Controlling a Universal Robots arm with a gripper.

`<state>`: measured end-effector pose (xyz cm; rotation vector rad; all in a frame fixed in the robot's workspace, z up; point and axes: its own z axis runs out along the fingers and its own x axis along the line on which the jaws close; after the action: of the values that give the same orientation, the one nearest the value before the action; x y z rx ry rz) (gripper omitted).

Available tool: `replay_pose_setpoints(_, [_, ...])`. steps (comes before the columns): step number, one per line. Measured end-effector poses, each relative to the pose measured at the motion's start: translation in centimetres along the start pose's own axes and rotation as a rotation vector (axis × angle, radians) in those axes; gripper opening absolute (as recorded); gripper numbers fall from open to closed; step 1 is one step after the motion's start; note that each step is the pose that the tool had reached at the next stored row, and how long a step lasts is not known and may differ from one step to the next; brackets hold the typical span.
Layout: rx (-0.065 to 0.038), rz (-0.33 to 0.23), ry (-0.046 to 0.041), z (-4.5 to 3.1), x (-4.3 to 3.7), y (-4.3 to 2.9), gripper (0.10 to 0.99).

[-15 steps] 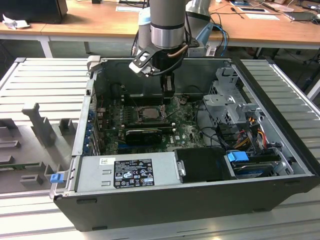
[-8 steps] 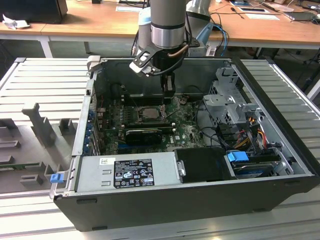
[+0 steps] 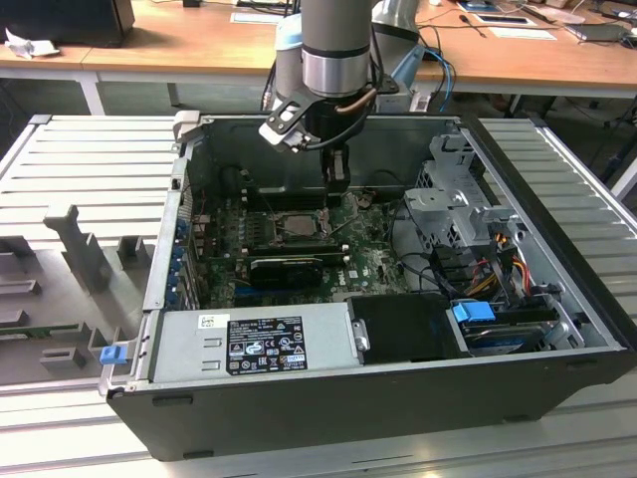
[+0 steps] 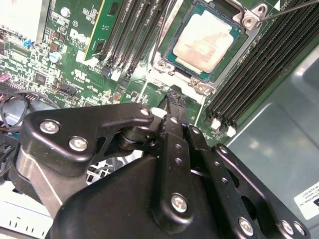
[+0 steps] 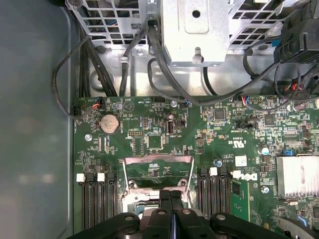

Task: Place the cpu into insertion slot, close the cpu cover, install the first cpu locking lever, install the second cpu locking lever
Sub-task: 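Close the cpu cover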

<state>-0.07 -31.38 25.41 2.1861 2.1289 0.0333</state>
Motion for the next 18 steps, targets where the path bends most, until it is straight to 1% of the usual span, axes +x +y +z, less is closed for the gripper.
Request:
replay_pose_setpoints(11, [0.0, 0.0, -0.0001, -0.02, 0.01, 0.27, 0.106])
replay_pose_setpoints(18, [0.0, 0.0, -0.0001, -0.22, 0.0, 0.52, 0.106])
